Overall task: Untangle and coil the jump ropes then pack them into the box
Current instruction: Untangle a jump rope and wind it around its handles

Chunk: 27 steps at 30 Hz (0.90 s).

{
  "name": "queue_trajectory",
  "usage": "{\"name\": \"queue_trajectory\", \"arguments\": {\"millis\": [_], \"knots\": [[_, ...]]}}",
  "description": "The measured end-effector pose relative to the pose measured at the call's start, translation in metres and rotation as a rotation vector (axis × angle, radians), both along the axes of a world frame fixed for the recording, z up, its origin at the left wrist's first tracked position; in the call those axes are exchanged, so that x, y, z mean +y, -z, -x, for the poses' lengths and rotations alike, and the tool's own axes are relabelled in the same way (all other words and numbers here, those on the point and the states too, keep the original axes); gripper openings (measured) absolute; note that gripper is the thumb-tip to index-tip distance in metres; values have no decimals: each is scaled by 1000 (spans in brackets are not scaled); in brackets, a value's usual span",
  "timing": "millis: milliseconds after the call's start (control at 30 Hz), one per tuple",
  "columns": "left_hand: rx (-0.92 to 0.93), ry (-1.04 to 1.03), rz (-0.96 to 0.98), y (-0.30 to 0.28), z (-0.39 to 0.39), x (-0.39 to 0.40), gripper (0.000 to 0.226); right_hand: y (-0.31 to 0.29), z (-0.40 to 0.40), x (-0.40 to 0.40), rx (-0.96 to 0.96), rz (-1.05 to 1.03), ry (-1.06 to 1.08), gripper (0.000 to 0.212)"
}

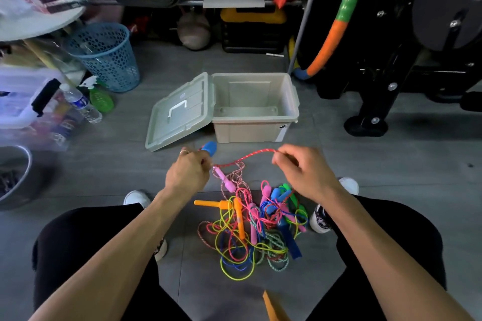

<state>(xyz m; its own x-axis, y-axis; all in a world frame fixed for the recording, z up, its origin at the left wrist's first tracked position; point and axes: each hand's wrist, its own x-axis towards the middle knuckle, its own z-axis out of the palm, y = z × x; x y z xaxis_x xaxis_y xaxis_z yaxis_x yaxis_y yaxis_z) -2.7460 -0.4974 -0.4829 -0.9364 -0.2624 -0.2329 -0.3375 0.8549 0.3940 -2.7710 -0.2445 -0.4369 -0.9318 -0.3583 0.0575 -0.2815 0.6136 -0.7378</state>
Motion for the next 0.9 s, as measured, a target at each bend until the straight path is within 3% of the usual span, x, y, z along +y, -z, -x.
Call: {"name": "queue_trajectory", "arguments": {"millis": [100, 167, 267, 400, 533, 633, 767, 833, 900], "knots": [[2, 101, -75, -5, -2, 9, 62, -14, 15, -11, 33, -88, -72, 26], [-97, 50, -131, -7, -3, 8, 72, -11, 22, -13, 47, -107, -73, 27], [-263, -91, -239, -5, -5, 1, 50, 12, 25, -8, 17, -79, -8, 30], [-158, -35, -95, -7, -10, 2, 20, 44, 18, -7, -110, -213, -78, 30], [7, 78, -255, -5, -9, 14, 37, 46, 14, -18, -218, -262, -200, 30], [37, 226, -341, -8, -9, 28, 28, 43, 15, -23, -296, -233, -285, 20], [42, 308, -355, -6, -9, 42, 16, 36, 14, -26, -301, -176, -304, 25], [42, 223, -313, -3, -5, 40, 10, 35, 13, -23, -291, -189, -272, 30], [51, 111, -117, 4, 2, 28, 10, 35, 12, -13, -306, -254, -255, 36]]}}
